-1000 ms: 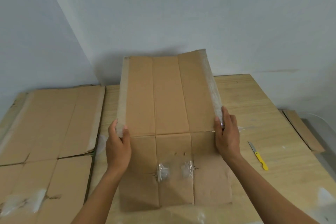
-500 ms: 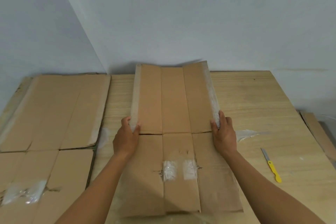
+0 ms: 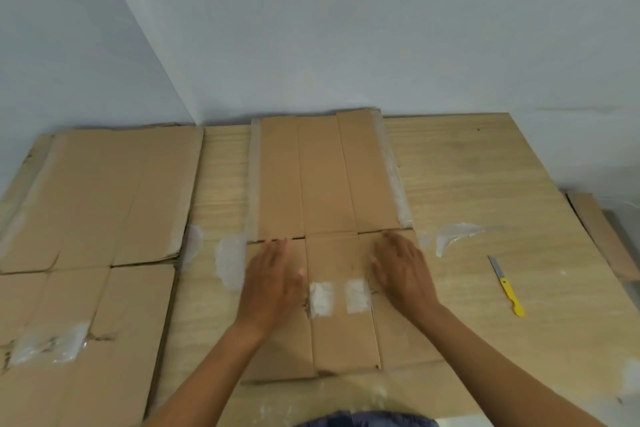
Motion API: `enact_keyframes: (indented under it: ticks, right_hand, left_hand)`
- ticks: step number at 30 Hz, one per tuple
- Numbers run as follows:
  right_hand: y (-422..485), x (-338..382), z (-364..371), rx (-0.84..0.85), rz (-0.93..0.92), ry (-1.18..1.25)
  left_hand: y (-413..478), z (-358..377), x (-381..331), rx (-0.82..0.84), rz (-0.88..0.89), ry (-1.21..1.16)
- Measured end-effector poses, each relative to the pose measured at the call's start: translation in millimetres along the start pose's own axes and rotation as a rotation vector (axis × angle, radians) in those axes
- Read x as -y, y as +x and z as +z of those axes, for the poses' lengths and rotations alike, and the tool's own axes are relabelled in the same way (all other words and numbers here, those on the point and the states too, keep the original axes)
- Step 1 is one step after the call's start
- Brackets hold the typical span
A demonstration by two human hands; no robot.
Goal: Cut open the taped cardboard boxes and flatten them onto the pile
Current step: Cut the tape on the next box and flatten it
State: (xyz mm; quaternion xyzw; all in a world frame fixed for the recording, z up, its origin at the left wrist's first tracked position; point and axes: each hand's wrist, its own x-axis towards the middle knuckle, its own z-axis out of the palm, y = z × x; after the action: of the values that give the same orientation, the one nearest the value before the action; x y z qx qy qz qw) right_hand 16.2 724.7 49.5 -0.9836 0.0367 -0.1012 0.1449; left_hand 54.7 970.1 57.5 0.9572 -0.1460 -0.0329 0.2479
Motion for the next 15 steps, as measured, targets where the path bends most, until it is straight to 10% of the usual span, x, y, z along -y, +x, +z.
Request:
enact_keyframes:
  ticks: [3, 15]
  right_hand:
    - [-21.0, 14.7, 17.1, 0.100, -0.062, -0.043]
    - [-33.6, 17.6, 44.2, 0.191, -0.022, -0.138]
  left_hand:
    - [-12.2, 31.5, -6.8, 0.153, 0.223, 0.179]
    - [-20.6, 53.7, -5.1, 0.125, 0.217, 0.323]
